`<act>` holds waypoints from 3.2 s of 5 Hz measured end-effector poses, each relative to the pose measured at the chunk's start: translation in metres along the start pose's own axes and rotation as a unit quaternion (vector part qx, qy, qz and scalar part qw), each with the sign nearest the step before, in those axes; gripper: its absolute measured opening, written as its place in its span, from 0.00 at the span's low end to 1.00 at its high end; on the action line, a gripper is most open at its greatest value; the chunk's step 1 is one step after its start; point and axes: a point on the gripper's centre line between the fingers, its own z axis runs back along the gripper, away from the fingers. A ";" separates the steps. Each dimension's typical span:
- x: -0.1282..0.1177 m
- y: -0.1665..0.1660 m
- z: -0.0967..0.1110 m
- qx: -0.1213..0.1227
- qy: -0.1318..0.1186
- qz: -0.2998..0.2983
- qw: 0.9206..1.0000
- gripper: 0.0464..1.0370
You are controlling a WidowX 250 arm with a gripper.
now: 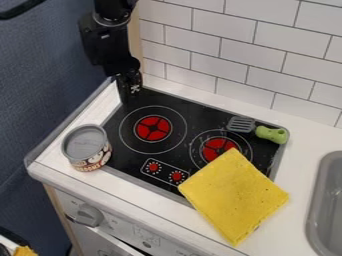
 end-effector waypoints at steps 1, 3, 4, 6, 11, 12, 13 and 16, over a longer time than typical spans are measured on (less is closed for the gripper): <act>0.003 0.005 -0.008 0.014 -0.010 -0.002 1.000 0.96; 0.055 -0.006 -0.006 0.048 -0.023 -0.010 0.999 0.96; 0.098 -0.009 -0.017 0.072 -0.033 -0.015 0.997 0.96; 0.138 -0.006 -0.042 0.044 -0.056 -0.032 0.997 0.96; 0.142 0.001 -0.050 0.028 -0.066 -0.045 0.996 0.96; 0.143 0.002 -0.049 0.025 -0.067 -0.042 0.997 0.96; 0.145 0.004 -0.050 0.025 -0.069 -0.042 0.996 0.96; 0.144 0.006 -0.052 0.021 -0.073 -0.045 0.996 0.96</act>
